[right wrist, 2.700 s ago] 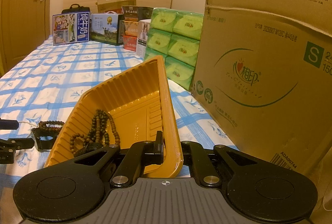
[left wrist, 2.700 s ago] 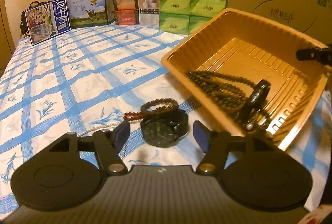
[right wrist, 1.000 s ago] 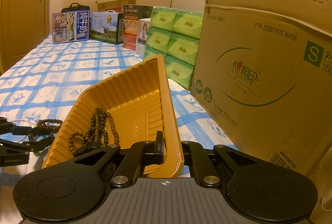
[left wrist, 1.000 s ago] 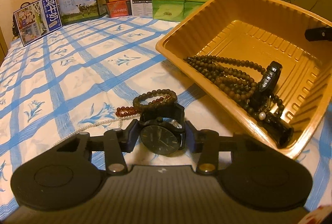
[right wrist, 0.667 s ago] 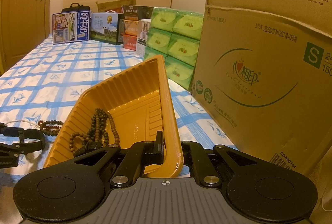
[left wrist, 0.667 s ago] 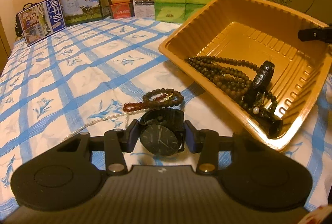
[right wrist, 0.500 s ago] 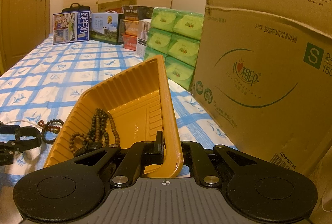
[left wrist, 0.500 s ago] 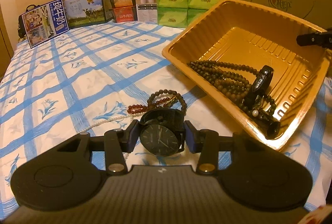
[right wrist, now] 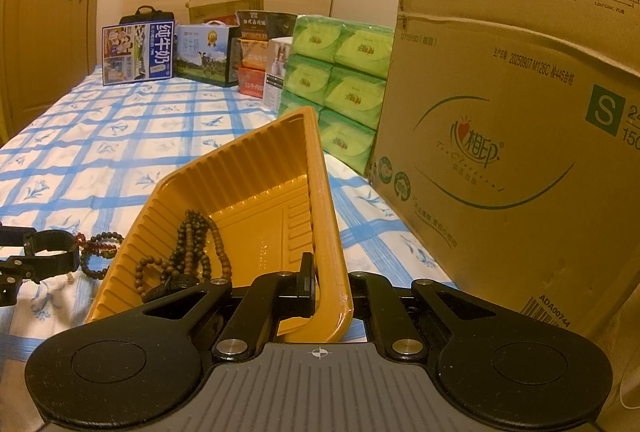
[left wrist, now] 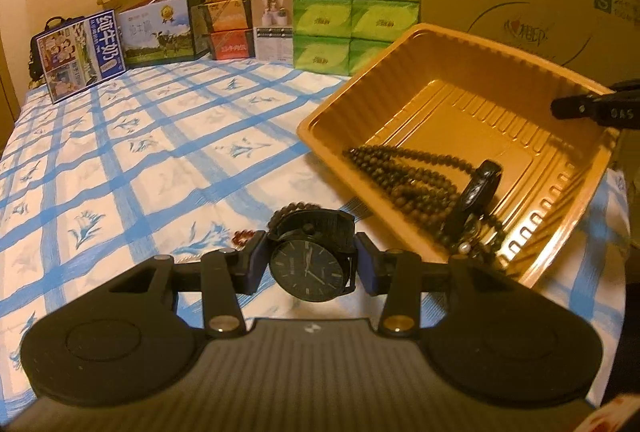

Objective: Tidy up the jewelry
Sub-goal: 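Lift the black watch and carry it over the tray with the left gripper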

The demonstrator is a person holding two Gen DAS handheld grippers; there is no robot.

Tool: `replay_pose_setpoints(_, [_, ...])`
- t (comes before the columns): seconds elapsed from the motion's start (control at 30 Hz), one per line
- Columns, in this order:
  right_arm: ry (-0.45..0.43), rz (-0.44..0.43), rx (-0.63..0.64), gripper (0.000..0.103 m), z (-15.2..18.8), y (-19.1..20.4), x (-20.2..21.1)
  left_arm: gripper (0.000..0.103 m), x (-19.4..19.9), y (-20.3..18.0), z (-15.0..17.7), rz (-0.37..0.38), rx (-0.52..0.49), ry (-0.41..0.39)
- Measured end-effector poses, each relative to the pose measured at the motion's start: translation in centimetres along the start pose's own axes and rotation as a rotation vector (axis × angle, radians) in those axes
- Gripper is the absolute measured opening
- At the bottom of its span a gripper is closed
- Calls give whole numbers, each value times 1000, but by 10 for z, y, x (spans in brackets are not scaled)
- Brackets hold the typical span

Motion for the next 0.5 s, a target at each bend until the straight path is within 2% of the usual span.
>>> replay_pose_setpoints(0.23, [-1,1,0,6,-1,2,0,42,7,-17,-13,57,-2,-21])
replay_pose_setpoints(0.5, [-1,-1,2,6,-1,4,1,42,12,-47,-25,181,-27,-48])
Point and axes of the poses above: each gripper's, at about its wrist camera, not at the fingertips, and x roughly against the way its jaws point, y to its left, z to its underside, the point moved 1 cm from there along -x, roughly the way its jaws point, and after that the axes turned 12 degrees about -z, right-handed, at the moved point
